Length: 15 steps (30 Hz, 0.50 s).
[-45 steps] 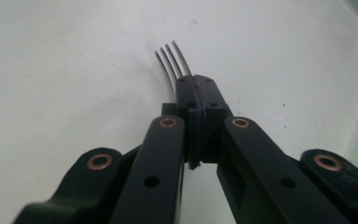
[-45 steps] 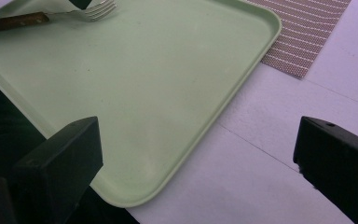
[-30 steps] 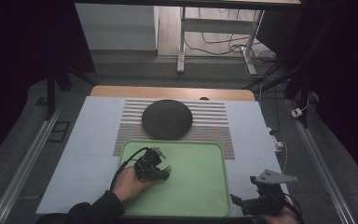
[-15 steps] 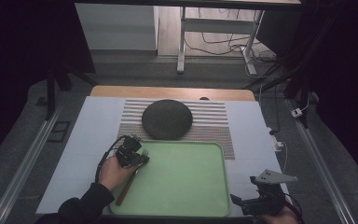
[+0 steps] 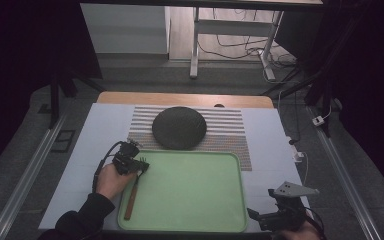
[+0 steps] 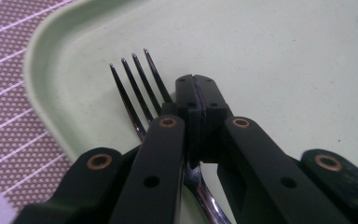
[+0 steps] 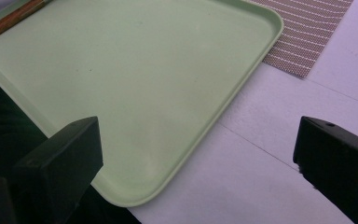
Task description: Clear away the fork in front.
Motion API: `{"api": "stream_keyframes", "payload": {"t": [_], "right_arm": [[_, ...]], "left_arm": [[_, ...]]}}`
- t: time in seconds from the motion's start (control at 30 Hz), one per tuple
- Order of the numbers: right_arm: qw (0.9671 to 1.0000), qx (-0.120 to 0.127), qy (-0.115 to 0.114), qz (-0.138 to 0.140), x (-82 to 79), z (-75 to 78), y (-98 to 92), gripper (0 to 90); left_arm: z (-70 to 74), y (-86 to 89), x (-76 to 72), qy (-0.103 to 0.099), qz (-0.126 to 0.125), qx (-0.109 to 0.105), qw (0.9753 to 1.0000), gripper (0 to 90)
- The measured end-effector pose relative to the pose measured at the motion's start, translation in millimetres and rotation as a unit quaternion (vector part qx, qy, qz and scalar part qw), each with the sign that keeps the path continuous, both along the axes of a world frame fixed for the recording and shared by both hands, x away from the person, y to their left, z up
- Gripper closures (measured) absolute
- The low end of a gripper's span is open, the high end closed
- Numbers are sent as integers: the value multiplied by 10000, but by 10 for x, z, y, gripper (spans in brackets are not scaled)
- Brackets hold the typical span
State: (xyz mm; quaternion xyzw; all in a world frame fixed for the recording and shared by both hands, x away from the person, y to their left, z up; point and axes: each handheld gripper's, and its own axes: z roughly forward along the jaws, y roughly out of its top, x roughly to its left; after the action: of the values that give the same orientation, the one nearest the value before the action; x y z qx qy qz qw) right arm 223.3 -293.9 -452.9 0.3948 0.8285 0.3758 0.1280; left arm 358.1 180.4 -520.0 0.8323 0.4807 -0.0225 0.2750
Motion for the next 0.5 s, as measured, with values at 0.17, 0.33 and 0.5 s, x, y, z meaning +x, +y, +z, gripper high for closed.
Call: {"api": "stream_keyframes", "payload": {"t": [0.17, 0.33, 0.5], "right_arm": [[10000, 6, -2, -5, 0, 1, -1, 17], [10000, -5, -13, 3, -2, 2, -1, 17], [10000, -10, -20, 3, -5, 3, 3, 17]], "left_arm": [[52, 9, -17, -138, 15, -48, 9999, 767], [151, 37, -82, -370, -25, -197, 9991, 590], [266, 94, -212, -759, -405, -527, 9949, 423]]}}
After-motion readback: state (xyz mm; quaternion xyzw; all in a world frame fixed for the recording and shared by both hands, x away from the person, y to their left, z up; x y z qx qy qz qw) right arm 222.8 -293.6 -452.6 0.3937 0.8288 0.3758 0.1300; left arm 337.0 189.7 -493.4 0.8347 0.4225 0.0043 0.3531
